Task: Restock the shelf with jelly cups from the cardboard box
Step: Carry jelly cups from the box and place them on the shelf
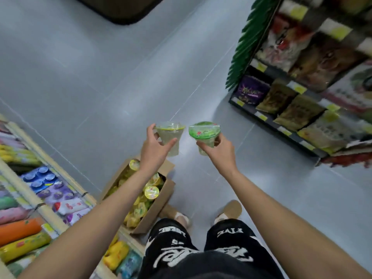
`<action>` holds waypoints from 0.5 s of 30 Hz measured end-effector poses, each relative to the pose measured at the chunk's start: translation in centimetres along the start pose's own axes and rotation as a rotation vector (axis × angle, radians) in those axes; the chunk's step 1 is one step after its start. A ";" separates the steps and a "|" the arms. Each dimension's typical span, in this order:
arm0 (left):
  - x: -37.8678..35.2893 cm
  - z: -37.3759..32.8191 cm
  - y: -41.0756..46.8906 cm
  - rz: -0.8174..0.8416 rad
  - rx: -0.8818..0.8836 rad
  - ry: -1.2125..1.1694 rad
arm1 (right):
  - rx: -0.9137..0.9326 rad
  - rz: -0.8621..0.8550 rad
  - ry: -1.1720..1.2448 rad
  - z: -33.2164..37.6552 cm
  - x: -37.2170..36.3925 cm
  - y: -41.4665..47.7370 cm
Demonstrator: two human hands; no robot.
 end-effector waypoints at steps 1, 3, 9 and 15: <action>-2.1 -1.9 -0.3 0.018 -0.022 0.001 | -0.003 -0.022 0.027 -0.2 2.4 0.2; -6.5 -5.9 -1.0 0.044 -0.073 -0.014 | -0.001 -0.072 0.080 -0.8 7.5 0.8; -20.1 -17.4 -3.1 0.121 -0.205 -0.103 | 0.059 -0.271 0.166 -2.8 24.6 2.4; -30.5 -29.3 -6.0 0.268 -0.382 -0.162 | 0.151 -0.440 0.178 -1.5 40.0 2.4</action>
Point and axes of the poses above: each hand's wrist, its own y-axis towards the middle knuckle, its own x-axis out of the back of the hand, z = x × y, the point moved 7 cm from there along y, towards the middle knuckle, and after that the axes turned 4 degrees about -y, right-handed, at the moved point
